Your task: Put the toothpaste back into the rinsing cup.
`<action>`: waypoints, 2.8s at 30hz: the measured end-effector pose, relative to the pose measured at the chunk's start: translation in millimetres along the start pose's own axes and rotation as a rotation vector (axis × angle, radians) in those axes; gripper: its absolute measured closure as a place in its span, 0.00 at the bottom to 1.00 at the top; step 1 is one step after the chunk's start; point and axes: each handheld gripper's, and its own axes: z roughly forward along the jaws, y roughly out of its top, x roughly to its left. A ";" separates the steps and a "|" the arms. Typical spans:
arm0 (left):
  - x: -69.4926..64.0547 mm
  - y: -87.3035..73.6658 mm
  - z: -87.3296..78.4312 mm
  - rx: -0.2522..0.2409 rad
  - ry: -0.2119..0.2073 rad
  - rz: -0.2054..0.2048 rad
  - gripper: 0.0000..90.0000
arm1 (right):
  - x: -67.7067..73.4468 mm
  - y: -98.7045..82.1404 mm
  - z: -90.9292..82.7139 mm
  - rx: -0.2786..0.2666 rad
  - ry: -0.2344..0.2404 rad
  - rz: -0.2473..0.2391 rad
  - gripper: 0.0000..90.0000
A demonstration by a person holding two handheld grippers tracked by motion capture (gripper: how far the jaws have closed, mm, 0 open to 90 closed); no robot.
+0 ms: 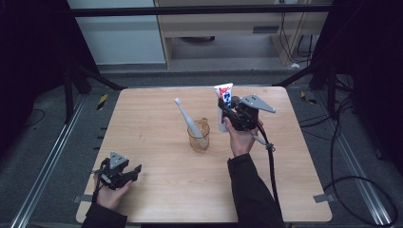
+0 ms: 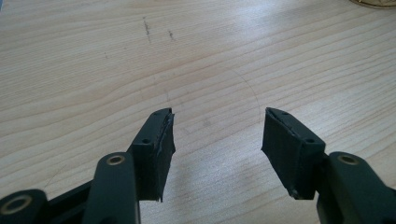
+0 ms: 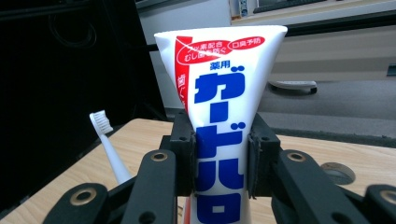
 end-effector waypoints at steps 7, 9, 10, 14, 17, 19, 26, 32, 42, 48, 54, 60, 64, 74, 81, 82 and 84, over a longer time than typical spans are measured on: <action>0.1 0.1 -0.1 -0.001 0.000 0.000 0.48 | 6.6 -2.3 15.1 -0.003 0.012 0.016 0.77; 0.1 0.0 0.1 0.000 0.000 0.000 0.48 | 8.4 -3.5 19.6 0.000 0.018 0.022 0.77; 0.1 0.0 0.1 -0.001 -0.001 0.001 0.48 | 9.3 -4.3 21.7 0.000 0.022 0.023 0.77; 0.2 0.1 0.1 -0.002 -0.001 -0.001 0.48 | 13.4 -7.2 30.1 0.002 0.034 0.027 0.77; 0.2 0.1 0.2 -0.002 -0.002 -0.001 0.48 | 16.8 -10.3 37.4 0.003 0.036 0.027 0.77; 0.5 0.1 0.2 -0.002 -0.001 -0.002 0.48 | 18.9 -12.3 41.1 0.005 0.041 0.027 0.77; 0.2 0.1 -0.3 -0.004 -0.001 -0.001 0.48 | 26.6 -20.0 52.8 0.011 0.057 0.027 0.77; 0.3 0.1 -0.2 -0.003 -0.001 0.000 0.48 | 31.4 -27.8 59.7 0.021 0.068 0.020 0.77; 0.6 0.0 0.1 -0.001 -0.002 0.000 0.48 | 35.7 -43.9 67.3 0.058 0.069 -0.006 0.77; 0.8 -0.2 0.0 -0.002 -0.001 -0.001 0.48 | 35.3 -55.1 69.2 0.075 0.065 -0.005 0.76; 0.5 -0.1 -0.1 -0.001 0.000 0.001 0.48 | 33.9 -58.4 65.3 0.055 0.065 -0.022 0.76; 0.5 -0.1 0.0 -0.001 0.001 0.001 0.48 | 34.2 -61.2 61.6 0.041 0.067 -0.041 0.76; 0.4 -0.1 0.0 -0.001 0.001 0.001 0.48 | 36.6 -62.0 60.0 0.037 0.064 -0.069 0.76; 0.6 -0.3 0.2 0.000 0.001 0.001 0.48 | 36.9 -68.6 60.6 0.045 0.060 -0.086 0.76; 0.2 0.0 0.1 0.000 0.000 0.002 0.48 | 37.8 -69.7 57.2 0.040 0.063 -0.108 0.76; 0.3 0.0 0.1 -0.001 0.000 0.001 0.48 | 37.6 -69.8 56.7 0.042 0.066 -0.110 0.76; 0.3 -0.1 0.0 -0.001 0.000 0.001 0.48 | 37.4 -71.6 56.1 0.057 0.068 -0.116 0.76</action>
